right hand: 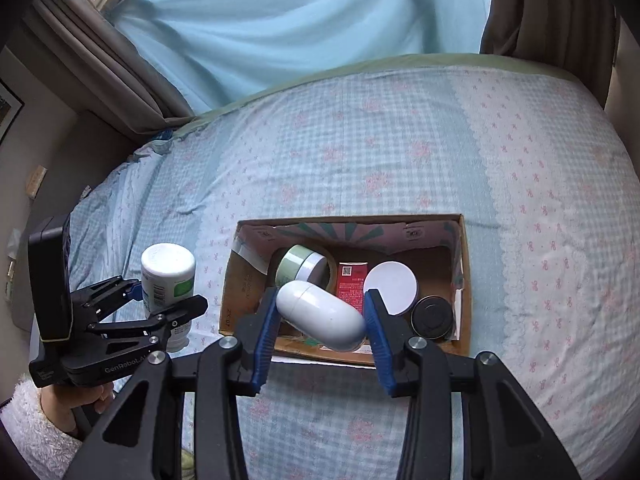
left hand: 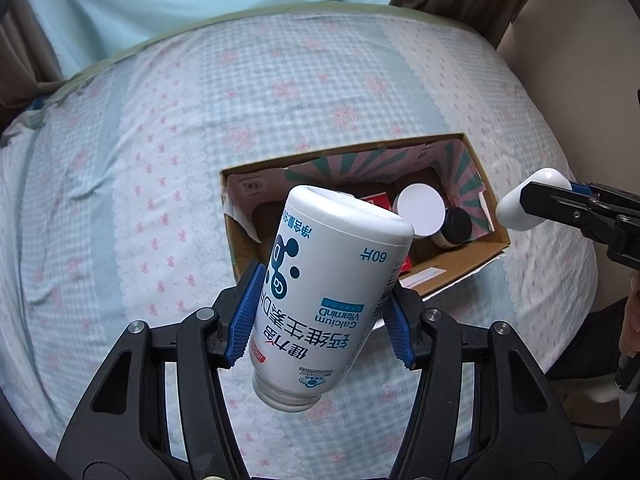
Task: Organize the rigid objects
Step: 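Carry the vitamin bottle and earbud case over the box with both tools, then open both tools to release the bottle and case into the box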
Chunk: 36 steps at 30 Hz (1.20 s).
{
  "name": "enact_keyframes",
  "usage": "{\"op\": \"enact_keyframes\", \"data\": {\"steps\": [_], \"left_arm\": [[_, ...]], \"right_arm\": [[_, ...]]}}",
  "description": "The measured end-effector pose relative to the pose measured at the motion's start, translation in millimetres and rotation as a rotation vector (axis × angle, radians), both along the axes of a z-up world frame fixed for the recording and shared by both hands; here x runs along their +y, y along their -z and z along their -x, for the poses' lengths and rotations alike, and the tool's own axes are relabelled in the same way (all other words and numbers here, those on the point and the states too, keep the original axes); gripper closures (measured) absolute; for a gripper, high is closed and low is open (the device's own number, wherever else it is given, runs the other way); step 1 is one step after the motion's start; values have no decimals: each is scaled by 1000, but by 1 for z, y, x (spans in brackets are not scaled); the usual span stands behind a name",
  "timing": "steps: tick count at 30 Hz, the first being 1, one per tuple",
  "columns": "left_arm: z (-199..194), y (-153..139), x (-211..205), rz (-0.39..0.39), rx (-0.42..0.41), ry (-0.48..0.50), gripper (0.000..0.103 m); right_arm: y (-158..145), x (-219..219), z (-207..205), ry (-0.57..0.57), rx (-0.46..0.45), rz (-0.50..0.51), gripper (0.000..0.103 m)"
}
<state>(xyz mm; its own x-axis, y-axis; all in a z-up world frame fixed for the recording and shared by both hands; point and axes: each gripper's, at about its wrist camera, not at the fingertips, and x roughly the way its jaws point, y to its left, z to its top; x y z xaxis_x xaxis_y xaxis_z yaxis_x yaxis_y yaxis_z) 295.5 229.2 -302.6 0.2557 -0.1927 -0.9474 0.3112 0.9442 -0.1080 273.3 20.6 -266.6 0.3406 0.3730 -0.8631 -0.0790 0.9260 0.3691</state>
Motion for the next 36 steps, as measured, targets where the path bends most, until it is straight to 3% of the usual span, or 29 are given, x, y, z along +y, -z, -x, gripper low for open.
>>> {"op": "enact_keyframes", "data": {"steps": [12, 18, 22, 23, 24, 25, 27, 29, 36], "left_arm": [[-28, 70, -38, -55, 112, 131, 50], [-24, 88, -68, -116, 122, 271, 50], [-24, 94, -77, -124, 140, 311, 49], [-25, 92, -78, -113, 144, 316, 41], [-24, 89, -79, -105, 142, 321, 16], [-24, 85, -78, -105, 138, 327, 0], [-20, 79, -75, -101, 122, 342, 0], [-18, 76, -68, -115, 121, 342, 0], [-12, 67, -43, -93, 129, 247, 0]], "right_arm": [[90, -3, -18, 40, 151, -9, 64], [118, -8, -22, 45, 209, -4, 64], [129, -9, -23, 42, 230, -10, 64], [131, -8, -24, 40, 237, -10, 64], [132, -7, -24, 40, 242, -2, 64], [132, -8, -24, 43, 241, 8, 63], [129, -12, -22, 62, 233, 34, 54], [125, -17, -19, 79, 231, 70, 27], [117, -26, -6, 86, 254, 122, 16]]}}
